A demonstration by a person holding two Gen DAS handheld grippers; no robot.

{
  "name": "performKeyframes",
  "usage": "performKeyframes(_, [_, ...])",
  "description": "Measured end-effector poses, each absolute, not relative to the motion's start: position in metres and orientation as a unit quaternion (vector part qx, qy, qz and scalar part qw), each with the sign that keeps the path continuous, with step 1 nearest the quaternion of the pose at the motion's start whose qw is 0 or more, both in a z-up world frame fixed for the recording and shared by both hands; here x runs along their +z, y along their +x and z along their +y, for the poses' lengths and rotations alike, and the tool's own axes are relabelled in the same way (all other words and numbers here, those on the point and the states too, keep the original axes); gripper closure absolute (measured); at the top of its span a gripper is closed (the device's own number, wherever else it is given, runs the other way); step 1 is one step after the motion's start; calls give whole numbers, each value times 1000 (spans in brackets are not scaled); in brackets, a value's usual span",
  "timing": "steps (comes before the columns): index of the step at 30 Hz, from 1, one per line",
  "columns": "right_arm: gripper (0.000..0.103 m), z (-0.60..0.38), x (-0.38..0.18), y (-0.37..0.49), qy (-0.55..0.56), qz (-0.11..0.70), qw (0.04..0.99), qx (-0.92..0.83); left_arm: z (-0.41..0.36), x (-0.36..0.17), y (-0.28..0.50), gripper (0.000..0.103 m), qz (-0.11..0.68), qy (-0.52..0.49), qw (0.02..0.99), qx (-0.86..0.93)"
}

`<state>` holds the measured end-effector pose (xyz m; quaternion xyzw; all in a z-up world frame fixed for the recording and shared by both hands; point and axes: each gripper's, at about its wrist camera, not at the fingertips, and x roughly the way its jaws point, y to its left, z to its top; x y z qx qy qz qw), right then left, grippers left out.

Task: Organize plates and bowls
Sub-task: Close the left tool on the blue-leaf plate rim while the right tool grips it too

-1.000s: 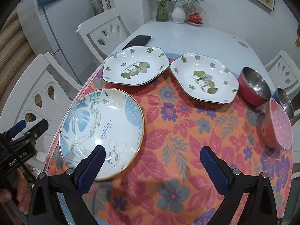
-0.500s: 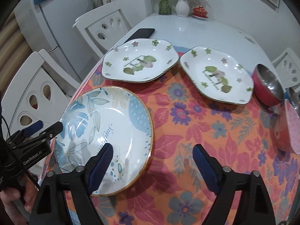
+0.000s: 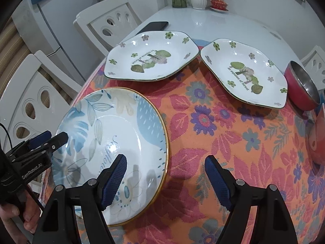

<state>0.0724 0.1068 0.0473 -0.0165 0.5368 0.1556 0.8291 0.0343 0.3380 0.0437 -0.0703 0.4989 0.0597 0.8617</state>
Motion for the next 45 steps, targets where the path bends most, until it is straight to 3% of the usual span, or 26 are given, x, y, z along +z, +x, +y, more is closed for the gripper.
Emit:
performKeyframes(23, [25,70,98,50,-13,498,864,69,278,89,37,38,462,-34,886,-12])
performKeyframes(31, [21,77,78,52,9,523,846,107,321,61,32,38,494,-77,866,30])
performKeyframes(35, [22,95,53,59,25,544,826,146,347,43,26,43,508,-98,855,37])
performKeyframes(40, [30,105,33,67,51,560,809,172,357,27,28,54,519,-139,843,11])
performKeyframes(45, [54,108,20,75,66,570,800,176,352,22,32,68,517,-136,845,-10])
